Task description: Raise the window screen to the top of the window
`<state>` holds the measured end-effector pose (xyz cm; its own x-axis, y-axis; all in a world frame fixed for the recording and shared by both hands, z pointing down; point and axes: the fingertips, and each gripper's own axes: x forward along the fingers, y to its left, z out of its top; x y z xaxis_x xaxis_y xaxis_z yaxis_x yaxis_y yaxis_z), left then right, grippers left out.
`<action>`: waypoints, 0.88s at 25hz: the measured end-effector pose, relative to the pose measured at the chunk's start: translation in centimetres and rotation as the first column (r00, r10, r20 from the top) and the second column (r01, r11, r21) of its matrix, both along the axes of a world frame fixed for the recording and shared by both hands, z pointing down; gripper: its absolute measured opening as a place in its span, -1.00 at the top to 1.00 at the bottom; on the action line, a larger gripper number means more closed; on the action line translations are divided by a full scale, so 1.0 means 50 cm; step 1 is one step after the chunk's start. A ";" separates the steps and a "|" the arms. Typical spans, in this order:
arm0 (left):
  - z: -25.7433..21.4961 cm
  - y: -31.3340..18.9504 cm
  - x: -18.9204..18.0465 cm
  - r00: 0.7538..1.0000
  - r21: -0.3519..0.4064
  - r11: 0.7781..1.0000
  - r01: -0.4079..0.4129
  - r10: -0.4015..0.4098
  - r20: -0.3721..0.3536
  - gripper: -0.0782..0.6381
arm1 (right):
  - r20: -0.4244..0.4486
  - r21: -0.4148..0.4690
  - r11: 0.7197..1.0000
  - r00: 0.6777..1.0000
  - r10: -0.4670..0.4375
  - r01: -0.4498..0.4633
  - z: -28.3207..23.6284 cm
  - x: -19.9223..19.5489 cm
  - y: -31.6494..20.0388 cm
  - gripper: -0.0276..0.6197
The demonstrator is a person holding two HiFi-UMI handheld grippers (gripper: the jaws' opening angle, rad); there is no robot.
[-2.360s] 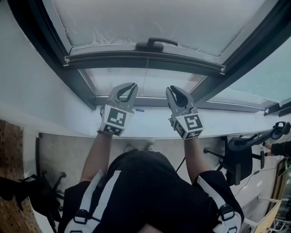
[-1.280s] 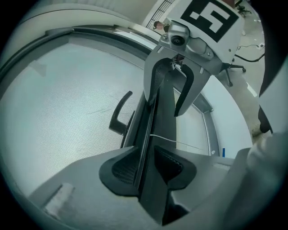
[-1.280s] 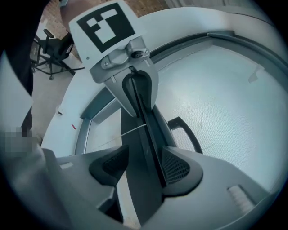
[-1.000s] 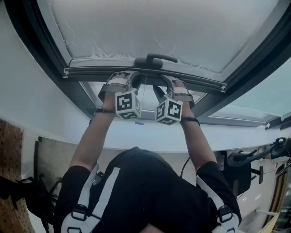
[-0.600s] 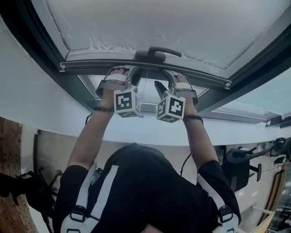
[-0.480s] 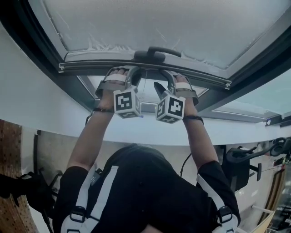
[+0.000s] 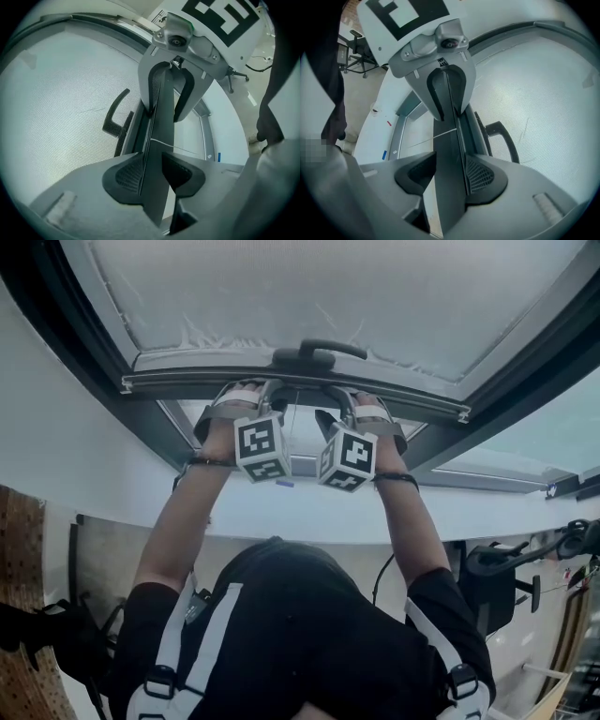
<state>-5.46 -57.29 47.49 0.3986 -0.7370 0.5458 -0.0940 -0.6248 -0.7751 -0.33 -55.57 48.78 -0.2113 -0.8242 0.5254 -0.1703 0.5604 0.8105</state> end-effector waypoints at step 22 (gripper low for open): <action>-0.308 -0.030 0.001 0.994 0.267 0.964 -0.012 0.040 -0.099 0.67 | 0.280 0.429 0.900 0.958 -0.055 -0.074 -0.317 0.005 0.005 0.30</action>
<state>-5.41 -58.79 32.07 0.4630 -0.8388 0.2864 -0.1686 -0.4006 -0.9006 -0.07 -55.33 32.90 -0.2869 -0.9572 0.0378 -0.4284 0.1635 0.8887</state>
